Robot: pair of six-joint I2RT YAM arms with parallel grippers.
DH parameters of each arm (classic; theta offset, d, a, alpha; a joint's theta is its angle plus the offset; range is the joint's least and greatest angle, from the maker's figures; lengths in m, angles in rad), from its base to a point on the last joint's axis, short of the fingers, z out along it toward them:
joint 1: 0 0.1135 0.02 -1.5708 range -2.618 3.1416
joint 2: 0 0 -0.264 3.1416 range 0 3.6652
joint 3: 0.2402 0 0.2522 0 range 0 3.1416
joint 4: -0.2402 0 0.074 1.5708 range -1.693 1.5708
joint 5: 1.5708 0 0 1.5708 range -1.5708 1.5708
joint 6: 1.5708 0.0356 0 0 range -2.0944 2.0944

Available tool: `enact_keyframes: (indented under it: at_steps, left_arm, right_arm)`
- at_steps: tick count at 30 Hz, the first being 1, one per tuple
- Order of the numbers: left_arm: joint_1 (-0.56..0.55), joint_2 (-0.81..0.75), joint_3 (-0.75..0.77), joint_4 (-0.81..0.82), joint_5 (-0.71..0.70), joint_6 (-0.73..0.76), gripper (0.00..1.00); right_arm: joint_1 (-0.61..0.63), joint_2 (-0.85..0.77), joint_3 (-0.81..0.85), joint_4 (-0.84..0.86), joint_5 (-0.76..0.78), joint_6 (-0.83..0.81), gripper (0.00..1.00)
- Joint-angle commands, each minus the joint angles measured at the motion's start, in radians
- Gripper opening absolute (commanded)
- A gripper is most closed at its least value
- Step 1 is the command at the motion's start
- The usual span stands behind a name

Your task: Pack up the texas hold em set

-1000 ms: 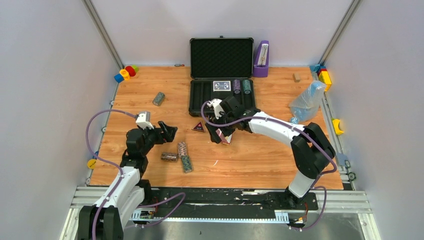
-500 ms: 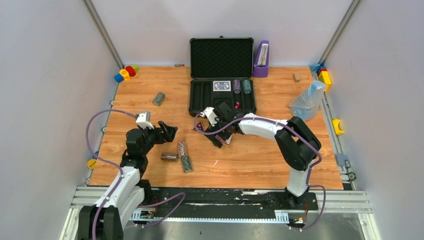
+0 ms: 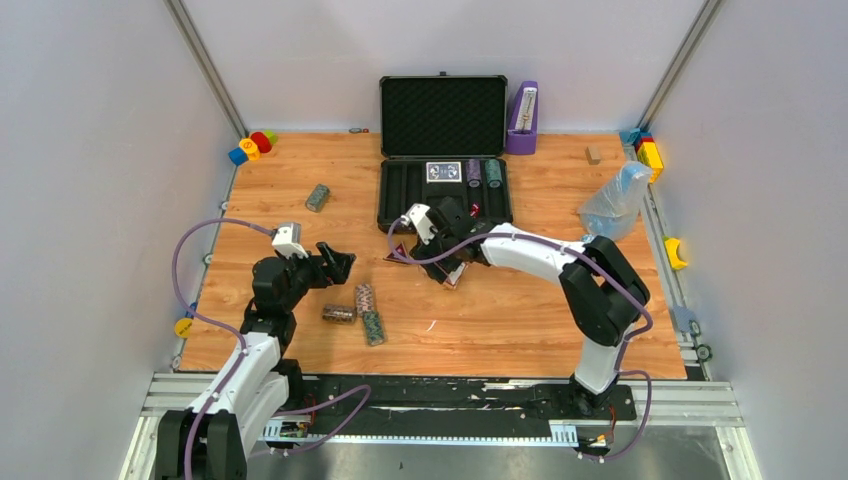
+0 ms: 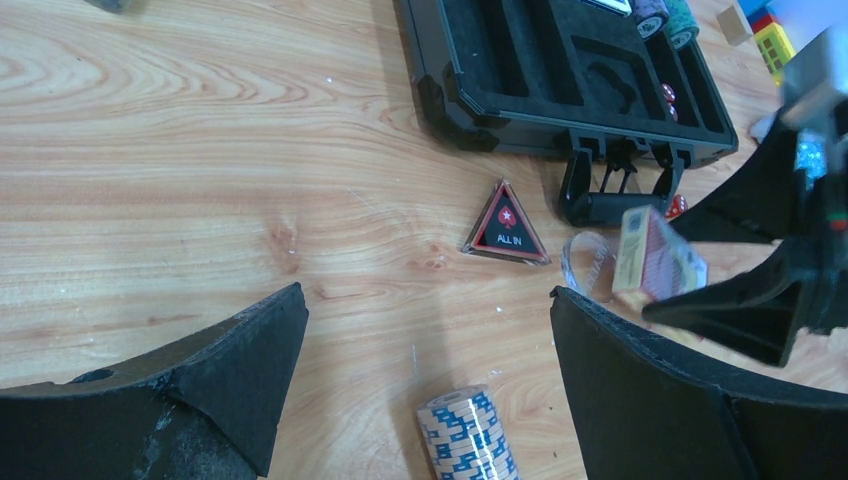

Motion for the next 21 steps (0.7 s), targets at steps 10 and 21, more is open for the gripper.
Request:
enact_keyframes:
  at_steps: [10, 21]
  left_arm:
    - [0.004, -0.009, 0.02, 0.047, 0.01, -0.004, 1.0]
    - [0.005, -0.017, 0.015, 0.058, 0.009, -0.003, 1.0]
  right_arm:
    - [-0.066, -0.053, 0.266, 0.19, 0.104, -0.161, 0.12]
    - [-0.12, 0.006, 0.26, 0.294, -0.116, -0.489, 0.0]
